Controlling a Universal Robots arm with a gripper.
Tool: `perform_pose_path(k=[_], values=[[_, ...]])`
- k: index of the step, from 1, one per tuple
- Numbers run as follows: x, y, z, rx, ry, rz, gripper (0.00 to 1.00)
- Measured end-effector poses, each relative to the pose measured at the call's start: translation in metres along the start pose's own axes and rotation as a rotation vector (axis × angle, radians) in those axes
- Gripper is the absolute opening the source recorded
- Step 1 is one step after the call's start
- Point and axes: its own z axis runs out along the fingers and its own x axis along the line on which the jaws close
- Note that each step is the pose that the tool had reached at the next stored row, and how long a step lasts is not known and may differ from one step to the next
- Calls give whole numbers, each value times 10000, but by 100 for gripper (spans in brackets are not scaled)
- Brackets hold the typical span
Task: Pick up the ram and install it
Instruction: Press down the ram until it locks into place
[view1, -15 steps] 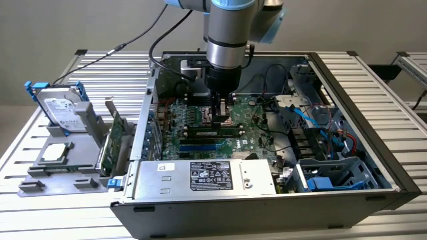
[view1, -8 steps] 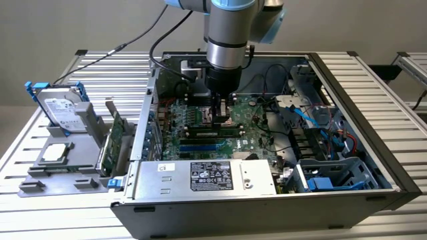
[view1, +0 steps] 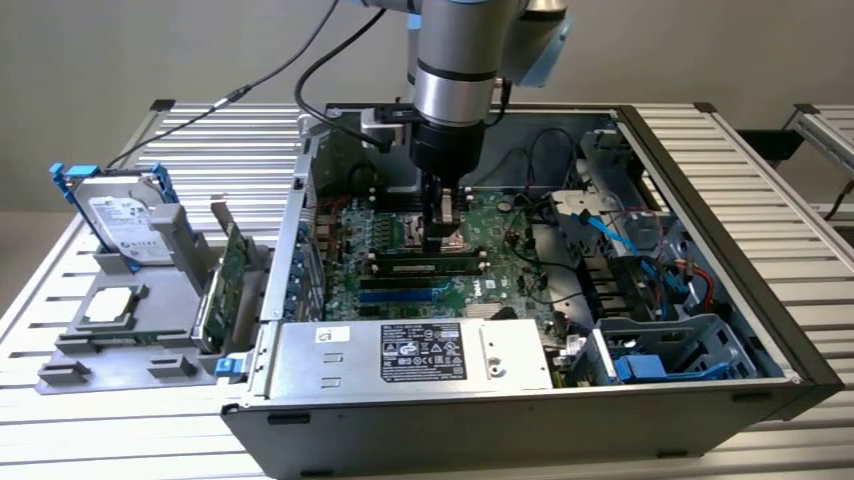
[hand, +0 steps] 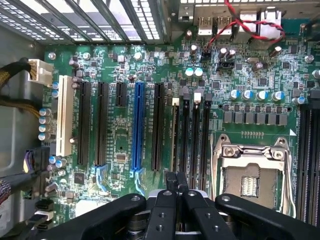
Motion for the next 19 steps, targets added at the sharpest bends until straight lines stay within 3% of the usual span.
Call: perform_pose_path(k=[19], values=[[10, 0, -5, -17, 0, 23, 11]])
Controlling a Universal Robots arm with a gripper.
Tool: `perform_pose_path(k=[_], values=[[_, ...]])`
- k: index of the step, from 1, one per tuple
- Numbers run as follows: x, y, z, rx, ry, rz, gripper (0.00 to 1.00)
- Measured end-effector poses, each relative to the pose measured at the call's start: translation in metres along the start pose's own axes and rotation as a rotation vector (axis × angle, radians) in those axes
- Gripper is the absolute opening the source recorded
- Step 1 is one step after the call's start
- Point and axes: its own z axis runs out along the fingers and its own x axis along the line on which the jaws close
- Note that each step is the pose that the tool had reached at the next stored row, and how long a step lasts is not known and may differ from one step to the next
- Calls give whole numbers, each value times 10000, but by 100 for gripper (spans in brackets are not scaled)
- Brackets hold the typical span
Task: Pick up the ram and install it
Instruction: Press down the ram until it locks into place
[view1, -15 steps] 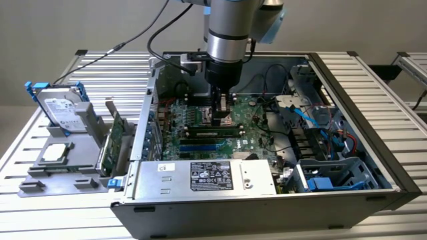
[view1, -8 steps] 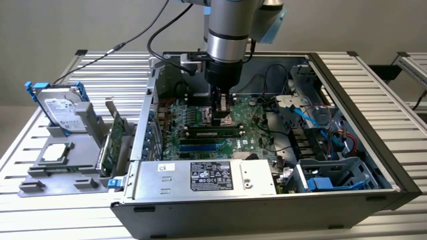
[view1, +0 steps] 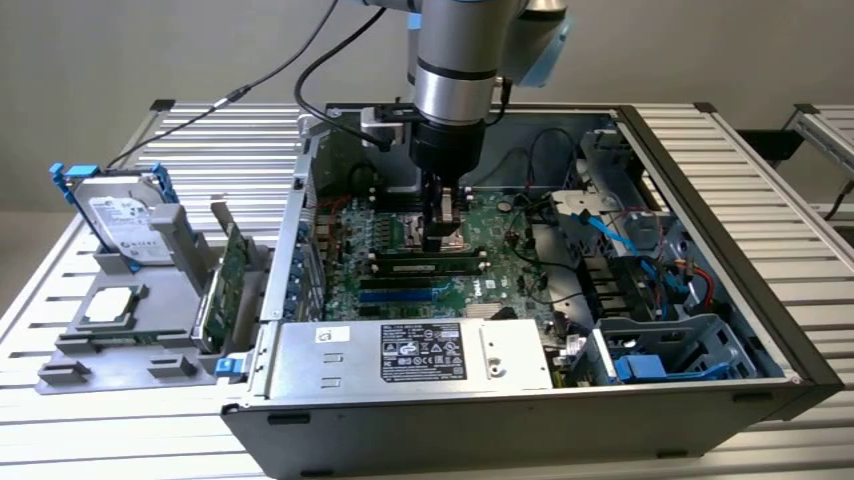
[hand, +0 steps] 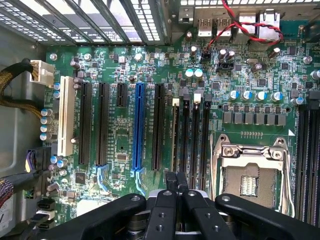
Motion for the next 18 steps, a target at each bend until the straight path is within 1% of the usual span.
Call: perform_pose_path(k=[2, 6, 10, 18], values=[[6, 1, -2, -17, -7, 143, 11], [7, 1, -13, -59, 32, 504, 11], [7, 1, -15, -113, 29, 929, 11], [8, 1, -14, -270, -61, 2179, 11]])
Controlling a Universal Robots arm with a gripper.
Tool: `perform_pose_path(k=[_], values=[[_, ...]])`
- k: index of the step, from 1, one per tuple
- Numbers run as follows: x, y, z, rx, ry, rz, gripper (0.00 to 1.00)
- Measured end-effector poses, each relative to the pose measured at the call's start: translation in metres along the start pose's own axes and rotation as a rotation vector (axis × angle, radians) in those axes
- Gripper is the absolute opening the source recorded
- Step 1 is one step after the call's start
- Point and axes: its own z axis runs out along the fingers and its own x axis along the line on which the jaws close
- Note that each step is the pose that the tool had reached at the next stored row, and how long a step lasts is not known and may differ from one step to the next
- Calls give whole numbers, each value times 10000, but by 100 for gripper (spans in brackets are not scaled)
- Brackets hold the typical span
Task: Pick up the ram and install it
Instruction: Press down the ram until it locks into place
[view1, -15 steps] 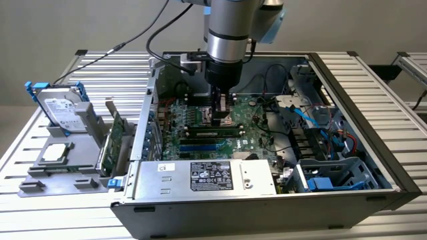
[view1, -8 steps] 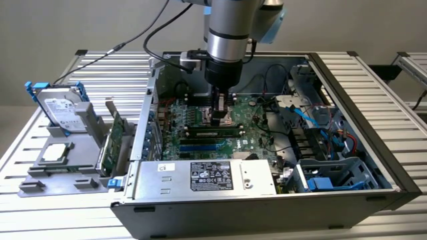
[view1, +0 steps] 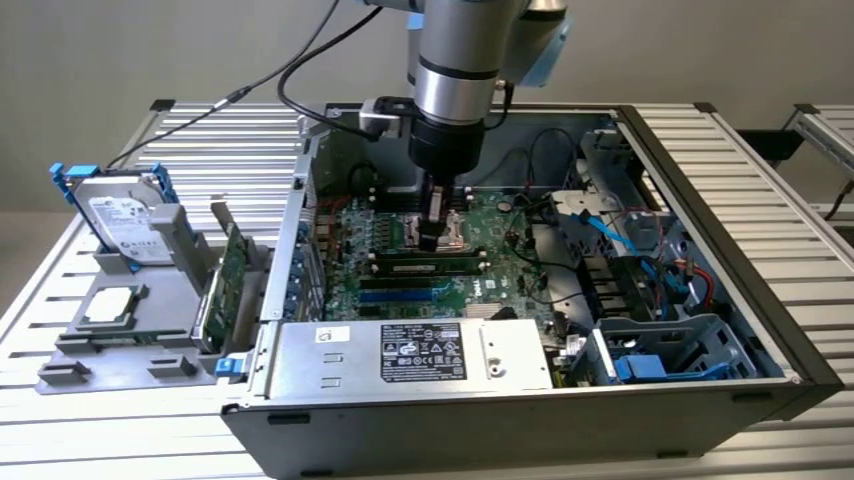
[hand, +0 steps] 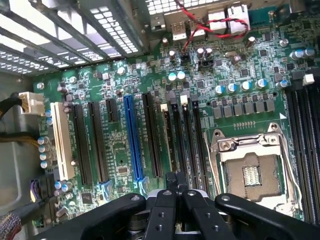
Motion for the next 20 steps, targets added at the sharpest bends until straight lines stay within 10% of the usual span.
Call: perform_pose_path(k=[20], values=[[0, 0, 0, -430, -248, 3274, 11]])
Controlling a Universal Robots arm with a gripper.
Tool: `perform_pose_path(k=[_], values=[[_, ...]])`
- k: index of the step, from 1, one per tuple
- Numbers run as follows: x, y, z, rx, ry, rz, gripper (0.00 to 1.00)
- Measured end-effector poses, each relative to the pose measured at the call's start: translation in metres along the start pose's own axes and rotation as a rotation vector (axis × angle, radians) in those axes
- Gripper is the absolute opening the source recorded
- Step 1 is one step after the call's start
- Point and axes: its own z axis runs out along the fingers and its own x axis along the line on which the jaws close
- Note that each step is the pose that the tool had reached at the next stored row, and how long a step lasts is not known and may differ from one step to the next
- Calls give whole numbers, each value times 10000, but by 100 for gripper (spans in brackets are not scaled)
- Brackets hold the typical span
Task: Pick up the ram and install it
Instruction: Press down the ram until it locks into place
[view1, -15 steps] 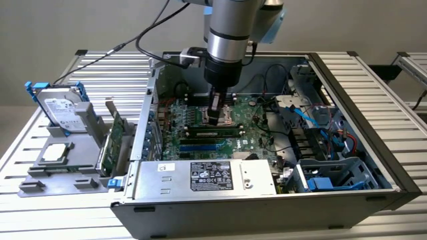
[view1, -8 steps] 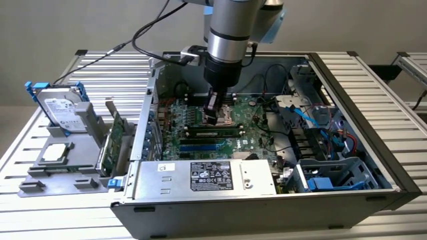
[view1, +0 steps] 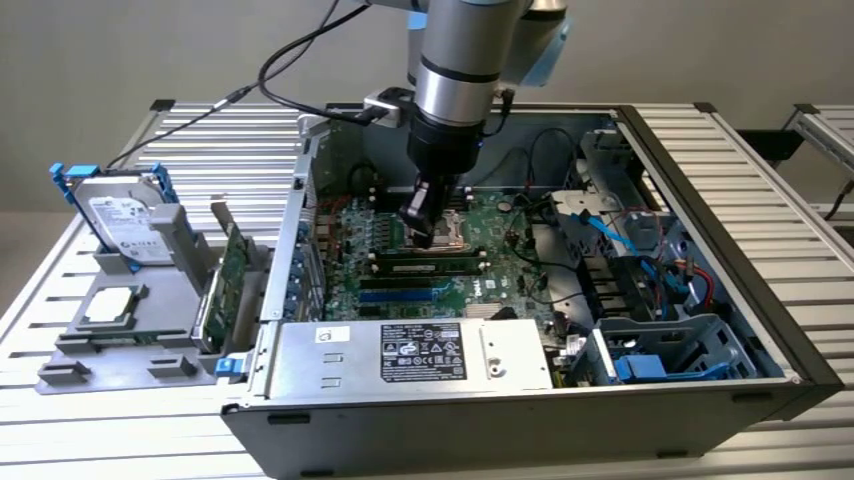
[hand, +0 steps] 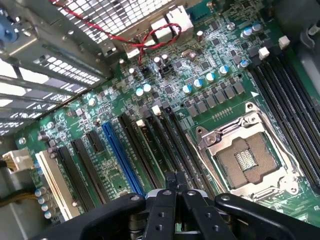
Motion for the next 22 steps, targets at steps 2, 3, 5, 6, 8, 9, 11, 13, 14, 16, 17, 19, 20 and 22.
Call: perform_pose_path(k=[2, 3, 5, 6, 8, 9, 11, 13, 14, 16, 17, 19, 20, 22], values=[[0, 0, 0, -42, -23, 322, 11], [0, 0, 0, -63, -37, 482, 11], [0, 0, 0, -106, -62, 805, 11], [0, 0, 0, -126, -74, 963, 11], [0, 0, 0, -170, -99, 1296, 11], [0, 0, 0, -191, -111, 1455, 11], [0, 0, 0, -230, -133, 1755, 11], [0, 0, 0, -269, -155, 2046, 11], [0, 0, 0, -287, -165, 2190, 11], [0, 0, 0, -323, -186, 2465, 11], [0, 0, 0, -341, -196, 2604, 11], [0, 0, 0, -378, -217, 2892, 11], [0, 0, 0, -397, -228, 3033, 11], [0, 0, 0, -433, -249, 3315, 11]])
